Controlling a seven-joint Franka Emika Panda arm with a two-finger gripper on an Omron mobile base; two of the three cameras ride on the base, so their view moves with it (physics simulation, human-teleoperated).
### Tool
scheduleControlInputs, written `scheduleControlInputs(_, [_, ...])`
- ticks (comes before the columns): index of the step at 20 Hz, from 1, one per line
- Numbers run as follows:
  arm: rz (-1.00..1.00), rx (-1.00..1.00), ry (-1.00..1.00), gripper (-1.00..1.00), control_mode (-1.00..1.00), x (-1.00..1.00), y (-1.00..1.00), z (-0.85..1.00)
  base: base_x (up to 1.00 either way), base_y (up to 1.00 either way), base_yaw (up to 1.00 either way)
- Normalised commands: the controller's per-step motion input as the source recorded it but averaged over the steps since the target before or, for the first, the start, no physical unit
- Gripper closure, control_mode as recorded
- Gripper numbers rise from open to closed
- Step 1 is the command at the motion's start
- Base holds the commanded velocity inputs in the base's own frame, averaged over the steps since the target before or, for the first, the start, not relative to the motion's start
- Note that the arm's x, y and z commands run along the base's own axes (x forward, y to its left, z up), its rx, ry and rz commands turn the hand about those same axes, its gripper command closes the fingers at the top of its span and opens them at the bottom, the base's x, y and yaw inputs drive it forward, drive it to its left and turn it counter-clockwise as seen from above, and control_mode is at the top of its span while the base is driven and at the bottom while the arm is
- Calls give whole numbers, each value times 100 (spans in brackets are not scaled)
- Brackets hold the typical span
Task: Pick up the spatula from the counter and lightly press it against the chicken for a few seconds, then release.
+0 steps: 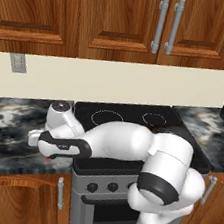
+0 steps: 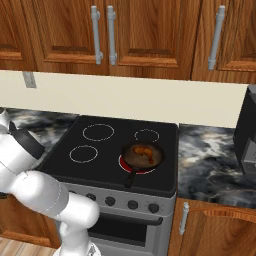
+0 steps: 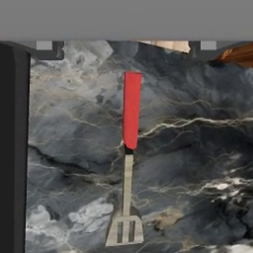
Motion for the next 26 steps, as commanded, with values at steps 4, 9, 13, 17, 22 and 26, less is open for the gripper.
scheduleControlInputs(4, [0, 0, 0, -100, -100, 9, 4, -19, 0, 0, 0])
scheduleControlInputs(9, [0, 0, 0, -100, -100, 12, 7, -17, 0, 0, 0])
scheduleControlInputs(13, [0, 0, 0, -100, -100, 16, 13, -18, 0, 0, 0])
scheduleControlInputs(17, [0, 0, 0, -100, -100, 18, 16, -18, 0, 0, 0])
scheduleControlInputs(22, [-1, 0, 0, -100, -100, 18, 20, -16, 0, 0, 0])
scheduleControlInputs(26, [-2, -1, 0, 100, -100, 22, 37, -18, 0, 0, 0])
